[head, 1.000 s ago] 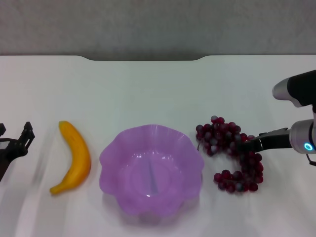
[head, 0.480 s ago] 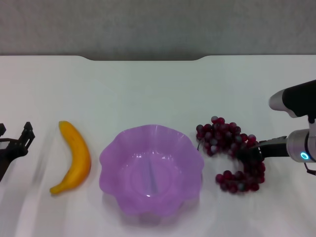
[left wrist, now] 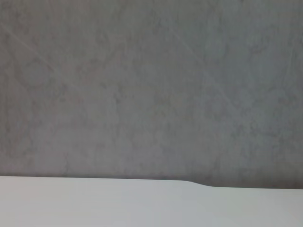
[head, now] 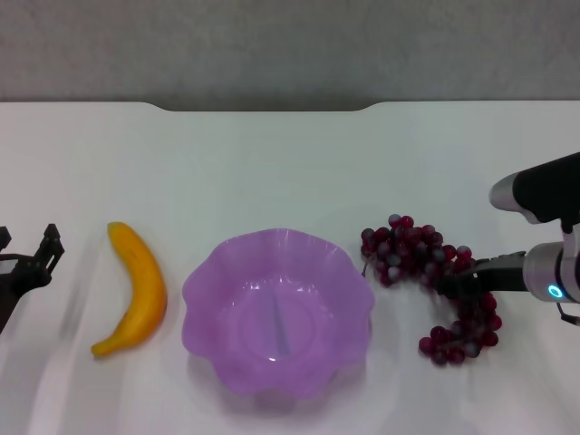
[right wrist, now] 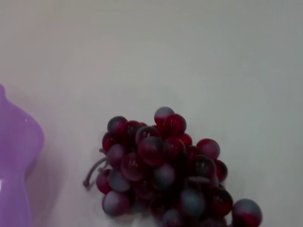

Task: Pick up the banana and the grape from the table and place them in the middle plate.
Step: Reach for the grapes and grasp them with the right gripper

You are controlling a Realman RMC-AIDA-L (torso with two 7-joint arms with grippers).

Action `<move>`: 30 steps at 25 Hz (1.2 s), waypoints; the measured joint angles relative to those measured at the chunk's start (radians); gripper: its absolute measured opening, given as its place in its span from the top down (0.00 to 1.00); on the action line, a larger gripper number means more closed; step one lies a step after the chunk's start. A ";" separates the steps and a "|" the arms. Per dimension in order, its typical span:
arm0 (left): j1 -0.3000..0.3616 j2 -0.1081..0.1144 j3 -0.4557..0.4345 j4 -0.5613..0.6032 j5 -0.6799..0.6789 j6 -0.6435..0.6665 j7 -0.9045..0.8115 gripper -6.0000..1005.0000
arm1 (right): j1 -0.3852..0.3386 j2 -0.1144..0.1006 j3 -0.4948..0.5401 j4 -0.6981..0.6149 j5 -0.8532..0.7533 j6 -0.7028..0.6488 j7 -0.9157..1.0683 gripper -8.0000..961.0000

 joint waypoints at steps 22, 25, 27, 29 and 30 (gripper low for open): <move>-0.003 -0.002 0.000 -0.003 0.000 -0.006 0.002 0.29 | 0.007 0.001 -0.135 -0.031 0.031 -0.113 0.003 0.47; -0.003 -0.002 0.000 -0.004 0.000 -0.006 0.002 0.29 | 0.005 0.002 -0.141 -0.032 0.031 -0.116 0.003 0.50; -0.003 -0.002 0.000 -0.004 0.000 -0.006 0.001 0.29 | 0.004 0.002 -0.141 -0.032 0.031 -0.117 0.003 0.54; -0.003 -0.002 0.000 -0.005 0.000 -0.006 0.000 0.29 | 0.003 0.002 -0.140 -0.032 0.031 -0.117 0.003 0.55; -0.003 -0.002 0.000 -0.005 0.000 -0.006 0.000 0.29 | 0.002 0.002 -0.139 -0.032 0.031 -0.118 0.003 0.55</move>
